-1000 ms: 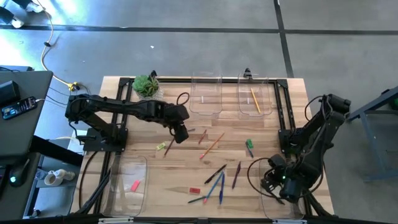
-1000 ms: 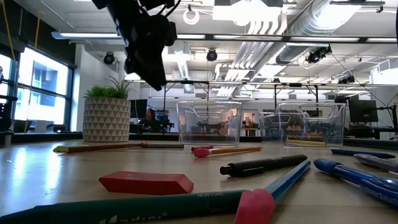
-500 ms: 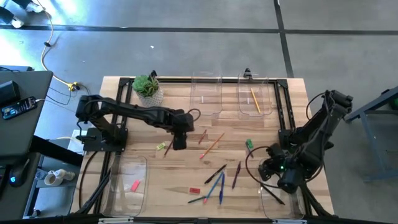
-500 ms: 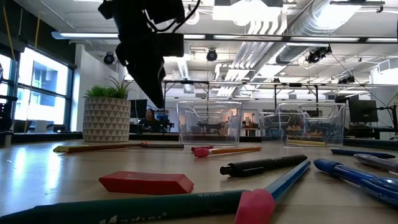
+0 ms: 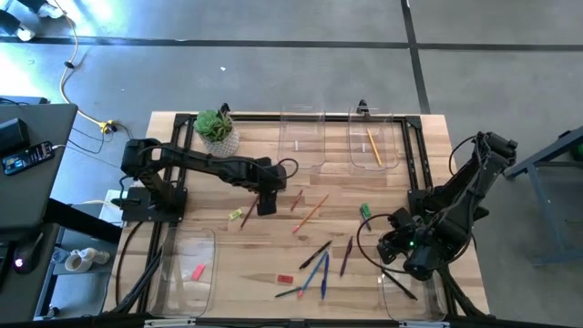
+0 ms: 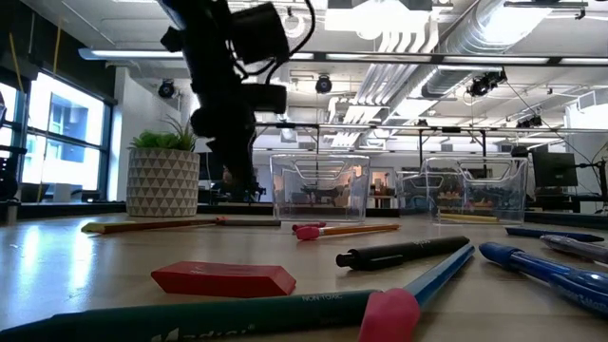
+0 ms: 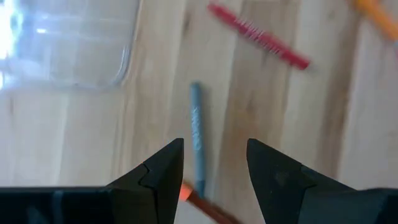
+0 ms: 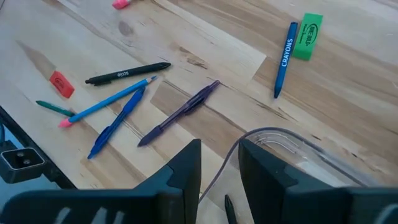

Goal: Sort crayons/erasers/pens/pencils in bins
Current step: Put the gray crayon into the top left transparent bin

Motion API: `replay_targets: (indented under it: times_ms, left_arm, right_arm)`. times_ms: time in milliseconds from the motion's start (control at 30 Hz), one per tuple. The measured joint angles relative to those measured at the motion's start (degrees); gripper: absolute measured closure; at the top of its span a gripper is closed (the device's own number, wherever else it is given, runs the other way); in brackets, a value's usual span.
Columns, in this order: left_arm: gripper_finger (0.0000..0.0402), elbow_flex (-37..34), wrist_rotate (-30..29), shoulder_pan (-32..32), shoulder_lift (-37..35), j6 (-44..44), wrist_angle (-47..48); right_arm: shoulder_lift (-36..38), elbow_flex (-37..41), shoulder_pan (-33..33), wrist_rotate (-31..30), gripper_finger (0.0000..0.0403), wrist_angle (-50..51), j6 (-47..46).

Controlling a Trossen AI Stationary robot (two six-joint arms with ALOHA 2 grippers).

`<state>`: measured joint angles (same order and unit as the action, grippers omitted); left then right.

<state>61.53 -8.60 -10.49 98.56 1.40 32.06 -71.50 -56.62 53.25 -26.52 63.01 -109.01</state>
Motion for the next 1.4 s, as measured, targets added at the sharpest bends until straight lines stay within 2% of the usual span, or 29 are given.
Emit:
replay_targets:
  times_ms: [733,1133,1400]
  left_arm:
    - [0.0238,-11.22,0.48,-2.31,0.07,0.39,-12.25]
    - [0.0239,-11.34,0.48,-2.24,0.52,-0.87,-15.67]
    - [0.0266,-11.11,1.95,-2.16,3.26,2.04,-15.52]
  right_arm:
    - [-0.02,0.00,0.00,0.07,0.0304,1.92,-0.44]
    - [-0.02,0.00,-0.02,0.07,0.0304,1.96,-0.46]
    - [-0.04,0.00,-0.02,0.11,0.0304,1.98,-1.73]
